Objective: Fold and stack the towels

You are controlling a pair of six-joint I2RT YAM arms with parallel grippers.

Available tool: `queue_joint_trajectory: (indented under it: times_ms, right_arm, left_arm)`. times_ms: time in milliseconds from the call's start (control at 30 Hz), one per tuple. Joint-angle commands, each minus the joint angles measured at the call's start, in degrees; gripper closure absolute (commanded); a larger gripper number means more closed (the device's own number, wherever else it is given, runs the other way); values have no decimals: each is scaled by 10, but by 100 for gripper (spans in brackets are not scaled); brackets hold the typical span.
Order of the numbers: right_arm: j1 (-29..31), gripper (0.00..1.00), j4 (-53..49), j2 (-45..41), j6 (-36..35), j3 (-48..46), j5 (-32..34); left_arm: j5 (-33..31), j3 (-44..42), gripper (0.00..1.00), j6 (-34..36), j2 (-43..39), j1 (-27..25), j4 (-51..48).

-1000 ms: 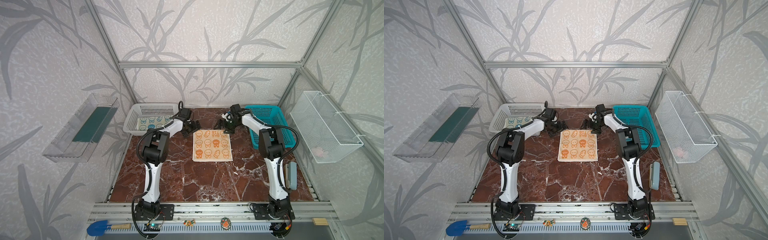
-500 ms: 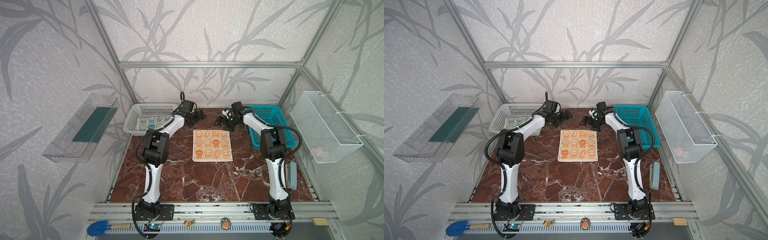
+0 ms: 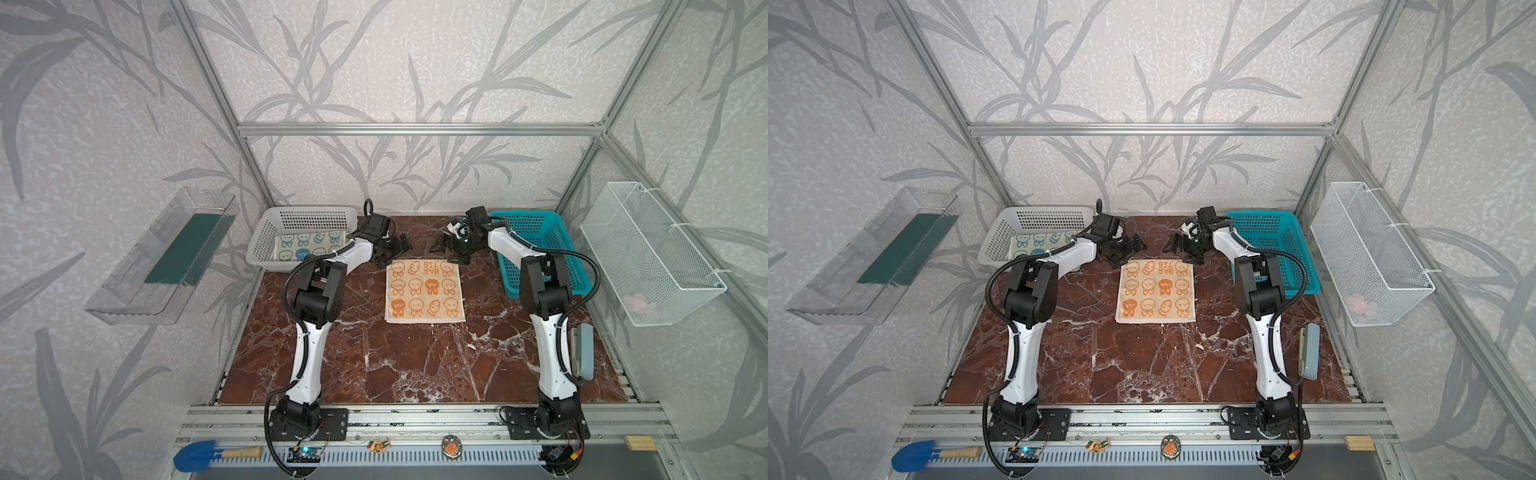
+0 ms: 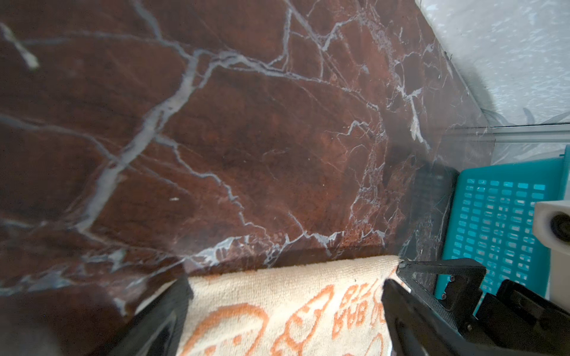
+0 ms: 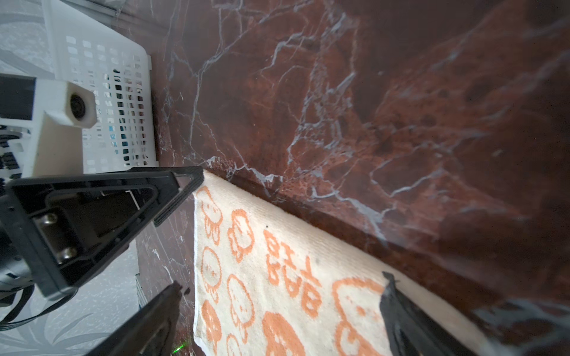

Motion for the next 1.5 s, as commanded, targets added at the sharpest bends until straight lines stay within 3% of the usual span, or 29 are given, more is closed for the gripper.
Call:
queue_joint_trajectory:
  times_ms: [0, 200, 333, 467, 700, 800, 967, 1100, 1233, 1467]
  right_arm:
    - [-12, 1, -22, 5, -29, -6, 1]
    - [-17, 1, -80, -34, -74, 8, 34]
    - [-16, 1, -100, -69, -94, -3, 97]
    - [-15, 1, -130, -64, -119, 14, 146]
    - [1, 0, -172, -16, -167, 72, 211]
    - [9, 3, -176, -1, -185, 86, 239]
    - [20, 16, -217, 48, -205, 152, 268]
    - [26, 32, -237, 82, -210, 193, 276]
    - [27, 41, -261, 109, -216, 227, 278]
    - [29, 58, -261, 117, -218, 209, 275]
  left_arm:
    - [-20, -27, 1, 18, 10, 4, -30]
    - [-59, 15, 1, 90, -22, -7, -85]
    - [-167, 46, 1, 196, -71, -44, -130]
    - [-259, 13, 1, 276, -123, -78, -110]
    - [-344, -66, 1, 339, -177, -102, -51]
    - [-350, -88, 1, 351, -196, -102, -44]
    - [-350, -103, 1, 350, -201, -102, -31]
    - [-307, -90, 1, 347, -192, -100, -51]
    - [-281, -84, 1, 339, -185, -100, -64]
    - [-246, -90, 1, 307, -169, -89, -69]
